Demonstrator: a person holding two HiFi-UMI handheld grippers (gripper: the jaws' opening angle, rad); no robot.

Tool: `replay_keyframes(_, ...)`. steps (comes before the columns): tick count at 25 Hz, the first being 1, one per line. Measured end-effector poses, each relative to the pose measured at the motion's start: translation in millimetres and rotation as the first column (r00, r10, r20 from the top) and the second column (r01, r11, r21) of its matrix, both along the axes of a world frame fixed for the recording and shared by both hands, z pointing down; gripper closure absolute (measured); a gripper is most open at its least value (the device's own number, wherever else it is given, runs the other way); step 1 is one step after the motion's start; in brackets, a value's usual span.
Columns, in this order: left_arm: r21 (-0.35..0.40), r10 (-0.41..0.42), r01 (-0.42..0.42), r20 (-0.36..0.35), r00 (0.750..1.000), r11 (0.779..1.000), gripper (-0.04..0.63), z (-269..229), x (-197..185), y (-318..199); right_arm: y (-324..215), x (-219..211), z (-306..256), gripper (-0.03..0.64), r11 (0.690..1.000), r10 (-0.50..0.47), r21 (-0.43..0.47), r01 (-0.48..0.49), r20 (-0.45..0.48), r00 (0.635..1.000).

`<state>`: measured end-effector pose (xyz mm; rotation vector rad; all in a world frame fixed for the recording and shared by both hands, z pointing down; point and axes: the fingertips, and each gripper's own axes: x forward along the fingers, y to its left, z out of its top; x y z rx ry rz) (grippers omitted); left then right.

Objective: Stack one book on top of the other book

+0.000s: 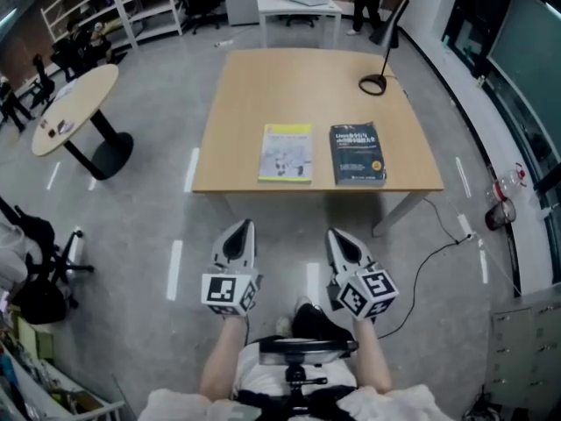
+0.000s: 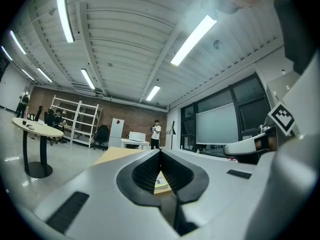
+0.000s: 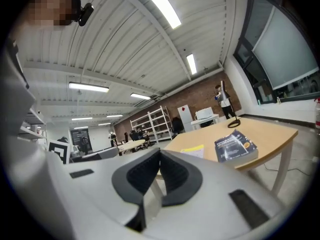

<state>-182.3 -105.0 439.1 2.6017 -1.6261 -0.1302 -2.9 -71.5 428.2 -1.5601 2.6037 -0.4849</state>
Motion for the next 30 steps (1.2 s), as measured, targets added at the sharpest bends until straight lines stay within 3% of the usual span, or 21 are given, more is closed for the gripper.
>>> replay_keyframes(12, -0.098, 0.015, -0.012, 0.028, 0.999, 0.995, 0.586, 30, 41, -165, -176, 21, 25, 0.615, 0.996, -0.062, -0.066, 0.064, 0.039, 0.997)
replay_keyframes(25, -0.195, 0.0, 0.015, 0.076, 0.997, 0.981, 0.586, 69, 51, -254, -266, 30, 74, 0.615, 0.98, -0.063, -0.188, 0.065, 0.02, 0.998)
replay_keyframes(30, -0.239, 0.022, 0.007, 0.118, 0.993, 0.971, 0.586, 97, 57, -283, -294, 8, 105, 0.615, 0.959, -0.139, -0.253, 0.128, -0.025, 0.99)
